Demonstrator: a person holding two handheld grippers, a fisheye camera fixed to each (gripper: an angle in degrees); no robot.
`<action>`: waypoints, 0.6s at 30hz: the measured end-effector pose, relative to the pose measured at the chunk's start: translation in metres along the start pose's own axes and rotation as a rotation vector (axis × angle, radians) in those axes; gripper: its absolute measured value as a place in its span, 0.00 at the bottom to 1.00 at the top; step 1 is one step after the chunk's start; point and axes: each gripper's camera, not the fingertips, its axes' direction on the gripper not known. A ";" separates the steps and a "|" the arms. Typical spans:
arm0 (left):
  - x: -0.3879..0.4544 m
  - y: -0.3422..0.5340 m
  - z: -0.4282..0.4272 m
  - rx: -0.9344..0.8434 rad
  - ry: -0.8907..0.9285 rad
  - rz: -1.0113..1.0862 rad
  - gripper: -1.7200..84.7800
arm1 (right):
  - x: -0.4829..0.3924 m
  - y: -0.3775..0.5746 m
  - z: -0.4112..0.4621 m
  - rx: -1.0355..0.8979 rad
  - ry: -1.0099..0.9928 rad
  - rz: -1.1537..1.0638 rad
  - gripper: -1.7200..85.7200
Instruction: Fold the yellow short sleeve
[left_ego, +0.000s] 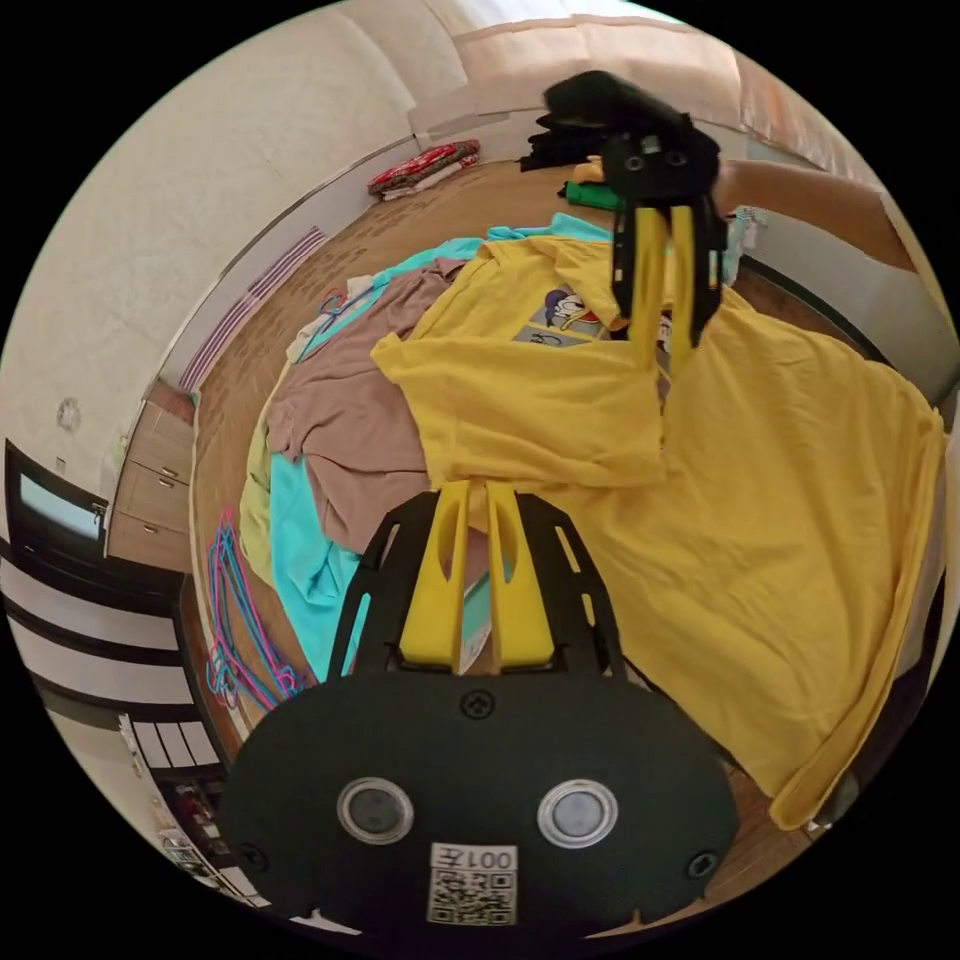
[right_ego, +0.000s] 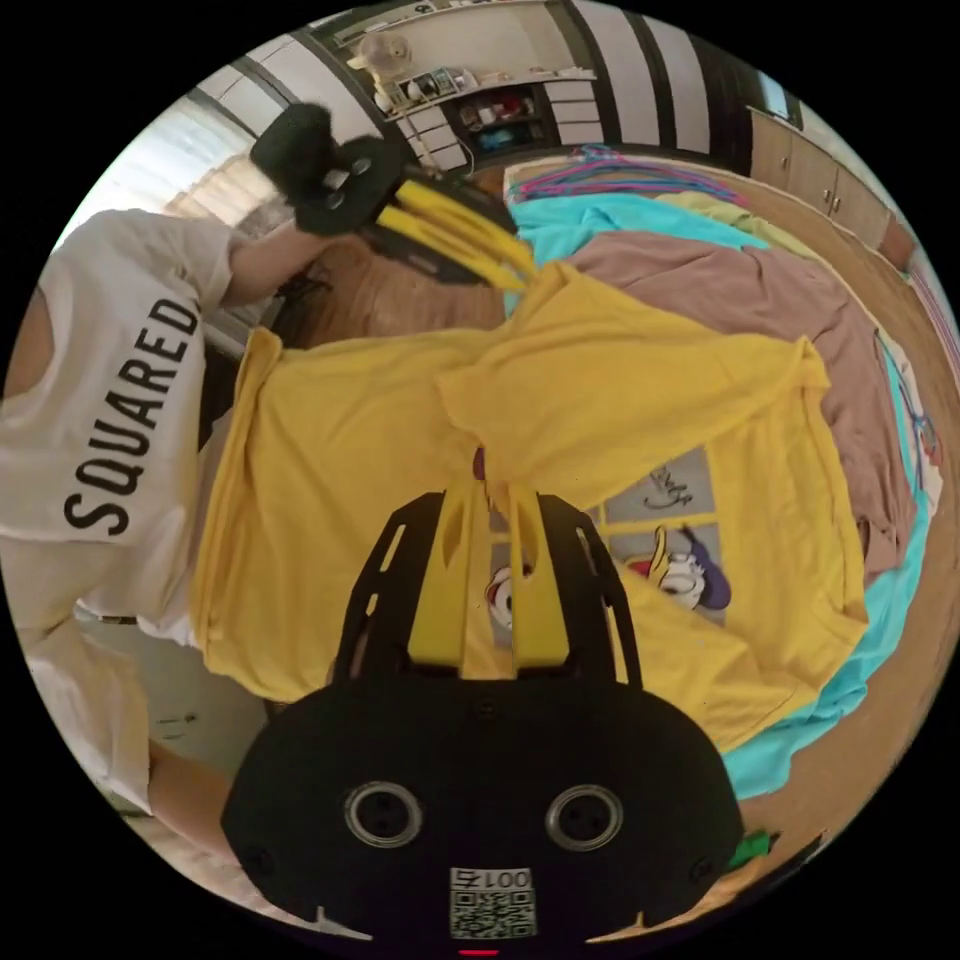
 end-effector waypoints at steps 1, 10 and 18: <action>-0.001 -0.001 0.001 -0.003 -0.003 -0.004 0.03 | -0.002 0.004 0.002 -0.023 0.004 0.004 0.08; -0.007 -0.008 0.009 -0.057 -0.007 0.048 0.08 | 0.008 0.021 -0.031 0.191 0.314 0.236 0.11; -0.011 0.002 0.011 -0.075 -0.037 0.051 0.04 | 0.088 -0.035 -0.003 0.214 0.328 0.525 0.12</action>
